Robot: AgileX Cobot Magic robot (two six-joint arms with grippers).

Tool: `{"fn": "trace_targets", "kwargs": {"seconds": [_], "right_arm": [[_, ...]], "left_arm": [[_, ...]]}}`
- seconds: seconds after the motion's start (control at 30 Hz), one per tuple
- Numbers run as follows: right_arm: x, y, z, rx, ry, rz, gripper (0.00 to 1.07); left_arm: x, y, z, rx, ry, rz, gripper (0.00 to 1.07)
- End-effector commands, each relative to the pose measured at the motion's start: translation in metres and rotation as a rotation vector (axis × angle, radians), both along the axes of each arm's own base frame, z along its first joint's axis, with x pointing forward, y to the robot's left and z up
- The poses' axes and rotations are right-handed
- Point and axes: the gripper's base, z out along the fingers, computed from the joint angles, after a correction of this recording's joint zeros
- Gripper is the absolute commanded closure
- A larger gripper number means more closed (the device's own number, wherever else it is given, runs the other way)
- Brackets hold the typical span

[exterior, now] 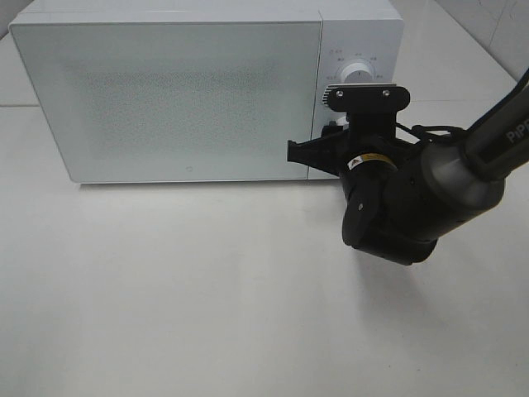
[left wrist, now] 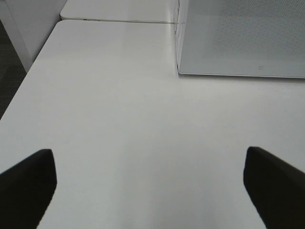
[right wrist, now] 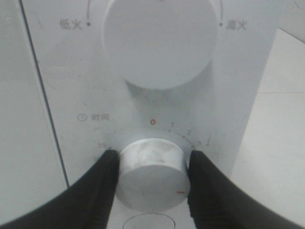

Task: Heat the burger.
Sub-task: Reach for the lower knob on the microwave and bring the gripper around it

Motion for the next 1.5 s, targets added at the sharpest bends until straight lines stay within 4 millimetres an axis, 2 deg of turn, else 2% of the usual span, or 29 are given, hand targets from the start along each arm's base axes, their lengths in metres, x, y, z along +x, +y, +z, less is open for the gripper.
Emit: {"fn": "trace_targets", "kwargs": {"seconds": [0.03,0.43,0.6,0.67,0.7,0.73,0.77,0.8,0.83,0.87,0.93,0.97,1.0,1.07,1.1,1.13,1.17,1.23,1.27,1.3,1.33,1.4,1.5], "right_arm": [[0.003,0.002,0.005,-0.008,-0.038,0.019,1.06],[0.004,0.008,0.010,-0.033,-0.098,0.083,1.07],[0.004,0.010,0.013,0.106,-0.138,0.086,1.07],[0.004,0.012,0.014,0.303,-0.148,0.070,1.07],[0.004,0.012,0.014,0.303,-0.148,0.070,1.07],[0.004,0.015,0.015,0.440,-0.149,0.078,1.07],[0.004,0.015,0.015,0.440,-0.149,0.078,1.07],[0.004,0.017,0.015,0.512,-0.149,0.084,1.07],[0.004,0.020,0.016,0.643,-0.146,0.097,1.07],[0.004,0.020,0.016,0.643,-0.146,0.097,1.07],[0.003,0.023,0.017,0.825,-0.130,0.098,1.07],[0.003,0.023,0.017,0.825,-0.130,0.098,1.07],[0.003,0.025,0.017,0.941,-0.117,0.095,1.07],[0.003,0.025,0.018,1.003,-0.110,0.089,1.07],[0.003,0.026,0.018,1.124,-0.097,0.081,1.07],[0.003,0.026,0.018,1.124,-0.097,0.081,1.07],[0.003,0.028,0.019,1.232,-0.083,0.072,1.07],[0.002,0.028,0.019,1.283,-0.077,0.069,1.07],[0.002,0.029,0.019,1.422,-0.056,0.044,1.07],[0.002,0.029,0.019,1.486,-0.044,0.029,1.07],[0.002,0.029,0.019,1.486,-0.044,0.029,1.07],[0.002,0.029,0.019,1.625,-0.020,-0.005,1.07],[0.002,0.029,0.019,1.691,-0.011,-0.021,1.07]], "left_arm": [[-0.002,-0.001,0.000,-0.010,-0.023,-0.003,0.06],[-0.002,-0.001,0.000,-0.010,-0.023,-0.003,0.06],[-0.002,-0.001,0.000,-0.010,-0.023,-0.003,0.06],[-0.002,-0.001,0.000,-0.010,-0.023,-0.003,0.06],[-0.002,-0.001,0.000,-0.010,-0.023,-0.003,0.06],[-0.002,-0.001,0.000,-0.010,-0.023,-0.003,0.06],[-0.002,-0.001,0.000,-0.010,-0.023,-0.003,0.06],[-0.002,-0.001,0.000,-0.010,-0.023,-0.003,0.06],[-0.002,-0.001,0.000,-0.010,-0.023,-0.003,0.06],[-0.002,-0.001,0.000,-0.010,-0.023,-0.003,0.06],[-0.002,-0.001,0.000,-0.010,-0.023,-0.003,0.06],[-0.002,-0.001,0.000,-0.010,-0.023,-0.003,0.06],[-0.002,-0.001,0.000,-0.010,-0.023,-0.003,0.06],[-0.002,-0.001,0.000,-0.010,-0.023,-0.003,0.06],[-0.002,-0.001,0.000,-0.010,-0.023,-0.003,0.06],[-0.002,-0.001,0.000,-0.010,-0.023,-0.003,0.06],[-0.002,-0.001,0.000,-0.010,-0.023,-0.003,0.06],[-0.002,-0.001,0.000,-0.010,-0.023,-0.003,0.06],[-0.002,-0.001,0.000,-0.010,-0.023,-0.003,0.06],[-0.002,-0.001,0.000,-0.010,-0.023,-0.003,0.06],[-0.002,-0.001,0.000,-0.010,-0.023,-0.003,0.06],[-0.002,-0.001,0.000,-0.010,-0.023,-0.003,0.06],[-0.002,-0.001,0.000,-0.010,-0.023,-0.003,0.06]]}}
